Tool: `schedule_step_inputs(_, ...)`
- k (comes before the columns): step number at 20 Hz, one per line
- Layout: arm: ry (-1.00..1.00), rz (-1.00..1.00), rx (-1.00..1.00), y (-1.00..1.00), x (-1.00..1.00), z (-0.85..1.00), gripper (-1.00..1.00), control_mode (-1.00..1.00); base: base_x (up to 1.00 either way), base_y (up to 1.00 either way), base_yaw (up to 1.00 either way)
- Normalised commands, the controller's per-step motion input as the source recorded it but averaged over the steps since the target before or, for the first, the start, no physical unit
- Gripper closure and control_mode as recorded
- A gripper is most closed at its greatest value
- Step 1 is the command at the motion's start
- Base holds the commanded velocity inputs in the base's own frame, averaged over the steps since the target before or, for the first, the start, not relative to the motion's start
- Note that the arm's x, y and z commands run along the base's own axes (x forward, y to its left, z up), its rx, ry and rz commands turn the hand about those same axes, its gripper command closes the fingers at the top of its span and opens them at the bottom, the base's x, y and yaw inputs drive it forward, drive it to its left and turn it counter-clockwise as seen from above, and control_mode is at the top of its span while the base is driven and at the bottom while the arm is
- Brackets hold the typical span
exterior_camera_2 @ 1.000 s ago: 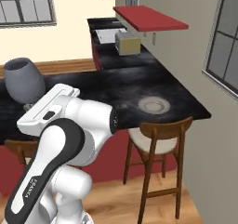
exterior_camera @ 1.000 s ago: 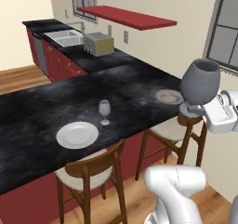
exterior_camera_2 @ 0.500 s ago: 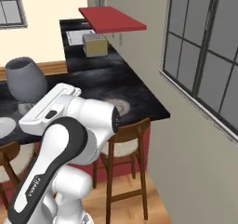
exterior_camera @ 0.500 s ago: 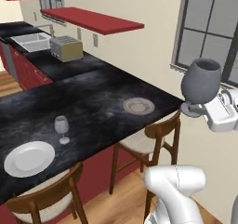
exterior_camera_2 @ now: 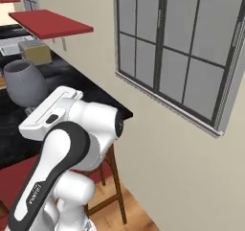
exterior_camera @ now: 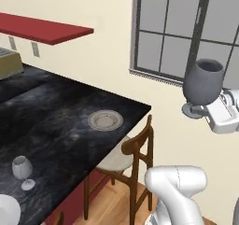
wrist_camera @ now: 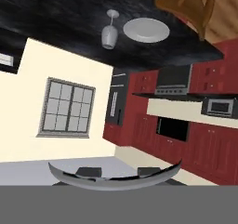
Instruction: Retrieve the wine glasses from the counter and place one next to each plate.
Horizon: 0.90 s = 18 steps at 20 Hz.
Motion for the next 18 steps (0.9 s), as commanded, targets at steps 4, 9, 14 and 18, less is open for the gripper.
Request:
schedule_step_inputs(4,0.0,0.0,0.0,0.0,0.0,0.0,1.0,1.0,0.68,0.44,-0.22)
schedule_step_inputs(9,0.0,0.0,0.0,0.0,0.0,0.0,1.0,1.0,0.51,0.94,-0.04)
schedule_step_inputs(14,0.0,0.0,0.0,0.0,0.0,0.0,1.0,1.0,0.62,0.43,0.25)
schedule_step_inputs(18,0.0,0.0,0.0,0.0,0.0,0.0,1.0,1.0,0.19,0.93,0.45)
